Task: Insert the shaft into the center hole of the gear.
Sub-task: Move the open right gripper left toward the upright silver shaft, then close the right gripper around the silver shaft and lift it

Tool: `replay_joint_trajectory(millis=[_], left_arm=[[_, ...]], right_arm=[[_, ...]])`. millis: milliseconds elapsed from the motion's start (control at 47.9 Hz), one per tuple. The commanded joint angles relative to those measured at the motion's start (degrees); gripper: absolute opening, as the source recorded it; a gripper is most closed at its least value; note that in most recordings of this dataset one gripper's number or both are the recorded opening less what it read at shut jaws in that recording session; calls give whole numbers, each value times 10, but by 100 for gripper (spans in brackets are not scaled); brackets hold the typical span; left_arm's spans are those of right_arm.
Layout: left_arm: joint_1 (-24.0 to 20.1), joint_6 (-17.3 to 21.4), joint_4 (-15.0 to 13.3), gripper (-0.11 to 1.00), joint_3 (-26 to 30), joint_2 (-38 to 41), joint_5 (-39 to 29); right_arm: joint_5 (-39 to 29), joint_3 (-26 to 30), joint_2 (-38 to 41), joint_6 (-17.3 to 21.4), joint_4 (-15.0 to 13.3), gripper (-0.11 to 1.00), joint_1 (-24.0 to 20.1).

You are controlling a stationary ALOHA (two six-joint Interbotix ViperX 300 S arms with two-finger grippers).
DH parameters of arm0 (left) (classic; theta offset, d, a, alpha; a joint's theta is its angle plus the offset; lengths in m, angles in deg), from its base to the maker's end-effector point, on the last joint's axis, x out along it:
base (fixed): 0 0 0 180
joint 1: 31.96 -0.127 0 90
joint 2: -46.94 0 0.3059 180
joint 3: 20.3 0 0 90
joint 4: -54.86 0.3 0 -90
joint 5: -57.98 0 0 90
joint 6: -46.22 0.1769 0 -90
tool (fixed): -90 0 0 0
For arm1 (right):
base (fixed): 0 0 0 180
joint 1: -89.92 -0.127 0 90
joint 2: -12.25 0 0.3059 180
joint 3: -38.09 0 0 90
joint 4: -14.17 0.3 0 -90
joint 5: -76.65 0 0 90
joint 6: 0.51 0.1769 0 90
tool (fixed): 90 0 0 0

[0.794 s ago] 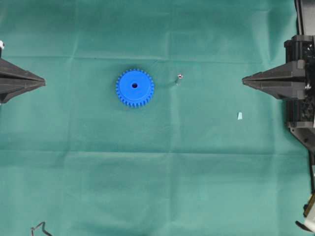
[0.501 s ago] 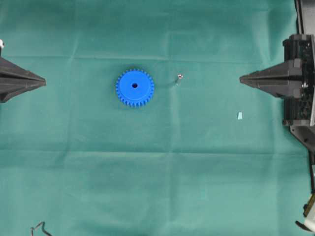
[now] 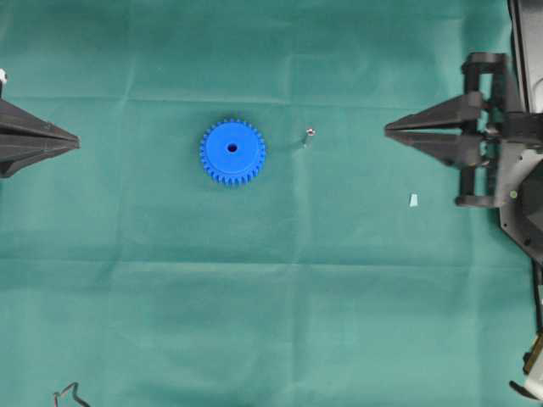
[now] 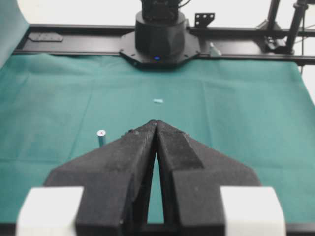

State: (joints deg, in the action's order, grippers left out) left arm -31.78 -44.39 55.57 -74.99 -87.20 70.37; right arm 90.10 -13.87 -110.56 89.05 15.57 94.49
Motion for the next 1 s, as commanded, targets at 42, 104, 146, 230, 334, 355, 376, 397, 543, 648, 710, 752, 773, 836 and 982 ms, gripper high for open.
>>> replay_joint_trajectory(millis=[42, 104, 146, 230, 334, 355, 376, 397, 543, 648, 710, 752, 773, 836, 982], left_arm=[[0, 0, 2, 0, 13, 4, 3], [0, 1, 3, 0, 13, 4, 3], [0, 1, 2, 0, 13, 4, 3], [0, 1, 2, 0, 12, 4, 3], [0, 1, 3, 0, 12, 4, 2], [0, 1, 2, 0, 12, 4, 2], [0, 1, 3, 0, 12, 4, 1], [0, 2, 3, 0, 12, 4, 1], [0, 3, 3, 0, 12, 4, -1], [-1, 2, 3, 0, 12, 4, -2], [0, 2, 3, 0, 12, 4, -2], [0, 2, 4, 0, 12, 4, -1], [0, 2, 3, 0, 12, 4, -1], [0, 2, 3, 0, 12, 4, -2], [0, 2, 4, 0, 12, 4, -2]], right_arm=[[29, 14, 61, 1, 8, 57, 23], [49, 12, 105, 1, 13, 75, 37], [63, 11, 133, 1, 19, 86, 43], [90, 14, 192, 1, 29, 83, 50], [115, 22, 258, 1, 41, 79, 52], [120, 24, 271, 1, 45, 80, 51], [123, 26, 283, 1, 47, 80, 51], [127, 27, 294, 2, 50, 80, 51], [159, 40, 360, 1, 64, 80, 52], [175, 51, 399, 1, 74, 80, 54], [181, 54, 417, 1, 79, 79, 58], [182, 54, 425, 1, 83, 79, 61], [184, 54, 430, 1, 84, 79, 62], [189, 53, 439, 1, 89, 79, 67], [196, 48, 451, 1, 93, 79, 70]])
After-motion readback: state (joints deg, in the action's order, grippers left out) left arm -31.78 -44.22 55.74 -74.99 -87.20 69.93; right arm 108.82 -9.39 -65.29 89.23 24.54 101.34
